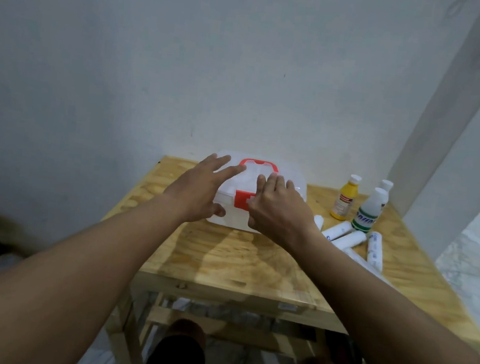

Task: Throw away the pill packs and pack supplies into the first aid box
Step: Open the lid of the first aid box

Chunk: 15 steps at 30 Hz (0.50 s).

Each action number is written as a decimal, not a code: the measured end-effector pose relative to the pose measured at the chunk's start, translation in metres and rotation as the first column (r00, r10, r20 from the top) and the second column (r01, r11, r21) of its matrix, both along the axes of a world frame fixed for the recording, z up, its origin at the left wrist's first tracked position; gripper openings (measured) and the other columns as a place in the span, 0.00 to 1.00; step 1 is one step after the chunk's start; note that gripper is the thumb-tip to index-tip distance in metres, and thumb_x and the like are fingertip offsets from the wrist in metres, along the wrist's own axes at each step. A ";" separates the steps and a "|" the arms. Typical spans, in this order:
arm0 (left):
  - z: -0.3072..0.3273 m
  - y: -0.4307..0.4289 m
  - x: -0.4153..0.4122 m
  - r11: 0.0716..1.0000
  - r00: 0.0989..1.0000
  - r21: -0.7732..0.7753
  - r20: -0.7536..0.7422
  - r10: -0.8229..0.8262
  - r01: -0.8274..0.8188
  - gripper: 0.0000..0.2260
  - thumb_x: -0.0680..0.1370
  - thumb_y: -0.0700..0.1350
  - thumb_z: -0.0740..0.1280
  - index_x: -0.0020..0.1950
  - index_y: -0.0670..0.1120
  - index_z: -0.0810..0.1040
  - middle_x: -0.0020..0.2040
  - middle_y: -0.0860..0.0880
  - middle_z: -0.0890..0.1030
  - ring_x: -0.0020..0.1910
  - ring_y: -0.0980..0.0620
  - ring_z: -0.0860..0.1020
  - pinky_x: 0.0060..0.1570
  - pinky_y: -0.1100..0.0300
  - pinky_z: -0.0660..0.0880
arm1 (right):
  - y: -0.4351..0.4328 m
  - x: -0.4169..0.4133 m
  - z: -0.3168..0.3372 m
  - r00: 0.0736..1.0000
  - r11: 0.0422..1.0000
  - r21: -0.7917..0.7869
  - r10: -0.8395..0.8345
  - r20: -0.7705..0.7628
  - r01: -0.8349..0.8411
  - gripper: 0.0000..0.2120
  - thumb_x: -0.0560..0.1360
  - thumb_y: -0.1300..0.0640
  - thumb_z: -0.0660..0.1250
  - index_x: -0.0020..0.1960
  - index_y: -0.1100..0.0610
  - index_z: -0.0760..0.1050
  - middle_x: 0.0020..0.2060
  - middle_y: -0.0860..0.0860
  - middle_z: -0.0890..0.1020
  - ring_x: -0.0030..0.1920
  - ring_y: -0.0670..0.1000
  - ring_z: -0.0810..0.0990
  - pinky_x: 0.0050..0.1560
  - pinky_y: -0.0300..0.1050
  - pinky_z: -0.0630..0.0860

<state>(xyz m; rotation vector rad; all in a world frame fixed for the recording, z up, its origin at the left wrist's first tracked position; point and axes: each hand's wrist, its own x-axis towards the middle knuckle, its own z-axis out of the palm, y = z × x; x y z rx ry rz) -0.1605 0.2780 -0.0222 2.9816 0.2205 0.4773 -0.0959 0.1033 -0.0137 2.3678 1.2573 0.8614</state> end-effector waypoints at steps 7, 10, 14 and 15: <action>-0.001 0.000 0.001 1.000 1.000 0.014 -0.005 0.008 -0.008 0.47 0.71 0.50 0.78 0.80 0.61 0.51 0.82 0.51 0.52 0.81 0.48 0.48 0.73 0.49 0.64 | 0.002 0.000 -0.006 0.999 0.999 0.024 -0.035 0.015 0.034 0.26 0.72 0.56 0.76 0.58 0.77 0.77 0.49 0.76 0.80 0.48 0.75 0.82 0.46 0.66 0.82; -0.001 0.000 0.002 1.000 1.000 0.016 -0.016 0.011 -0.011 0.47 0.71 0.50 0.78 0.80 0.61 0.51 0.82 0.51 0.52 0.81 0.47 0.48 0.74 0.49 0.63 | 0.006 0.000 -0.007 0.999 0.998 0.023 -0.054 -0.005 0.055 0.26 0.71 0.57 0.77 0.57 0.77 0.76 0.49 0.76 0.80 0.47 0.75 0.82 0.45 0.66 0.82; 0.000 0.002 0.003 1.000 1.000 0.024 -0.030 0.000 0.001 0.47 0.70 0.51 0.78 0.80 0.61 0.50 0.82 0.51 0.52 0.80 0.47 0.48 0.73 0.51 0.60 | 0.010 -0.005 -0.002 0.998 0.998 -0.014 -0.056 -0.041 0.055 0.20 0.68 0.60 0.75 0.50 0.77 0.79 0.44 0.76 0.80 0.42 0.76 0.81 0.39 0.65 0.82; 0.000 0.002 0.003 1.000 0.999 0.022 -0.033 -0.002 0.002 0.48 0.70 0.51 0.78 0.80 0.61 0.50 0.82 0.51 0.52 0.80 0.47 0.48 0.73 0.51 0.60 | 0.011 -0.005 -0.001 0.998 0.998 -0.042 -0.048 -0.050 0.046 0.19 0.69 0.59 0.75 0.48 0.76 0.80 0.44 0.76 0.80 0.42 0.75 0.81 0.39 0.65 0.82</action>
